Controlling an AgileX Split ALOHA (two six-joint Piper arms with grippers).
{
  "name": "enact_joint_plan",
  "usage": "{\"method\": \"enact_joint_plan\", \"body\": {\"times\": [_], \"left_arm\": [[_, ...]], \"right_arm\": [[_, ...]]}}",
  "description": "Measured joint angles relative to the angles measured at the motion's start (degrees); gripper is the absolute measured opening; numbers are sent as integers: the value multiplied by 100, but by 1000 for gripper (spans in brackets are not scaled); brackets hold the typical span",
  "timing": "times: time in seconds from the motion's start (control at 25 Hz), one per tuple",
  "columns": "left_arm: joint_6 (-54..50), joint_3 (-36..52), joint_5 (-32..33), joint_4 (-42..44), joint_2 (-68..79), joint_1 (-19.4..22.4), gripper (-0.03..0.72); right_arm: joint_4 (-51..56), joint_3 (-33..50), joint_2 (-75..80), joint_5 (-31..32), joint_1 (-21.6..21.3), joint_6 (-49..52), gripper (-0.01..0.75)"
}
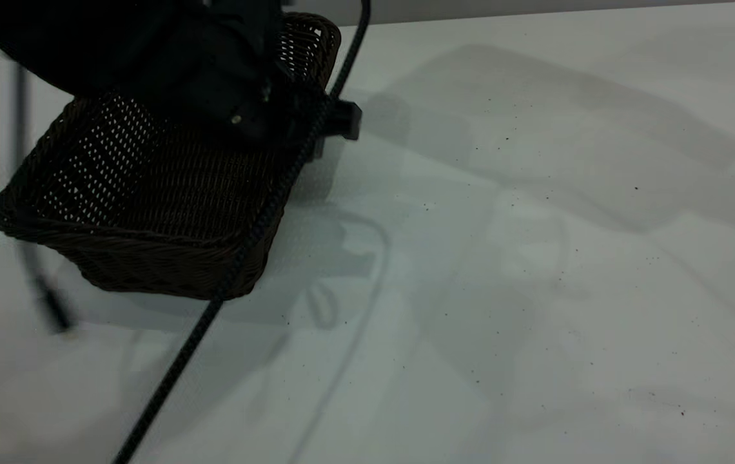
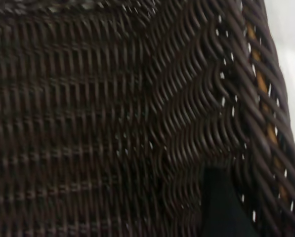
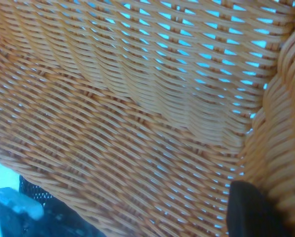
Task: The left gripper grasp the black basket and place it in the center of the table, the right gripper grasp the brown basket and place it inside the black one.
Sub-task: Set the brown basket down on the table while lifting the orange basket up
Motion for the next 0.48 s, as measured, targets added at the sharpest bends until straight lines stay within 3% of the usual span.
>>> {"method": "enact_joint_plan", "body": {"times": [0.28,0.48], "left_arm": [[177,-5,-16,-12,62,0,148],[1023,0,438,6,-6,6,141]], "right_arm": [[11,0,-4,-25,0,0,108],[-1,0,-4,-36,0,-39,108]]}}
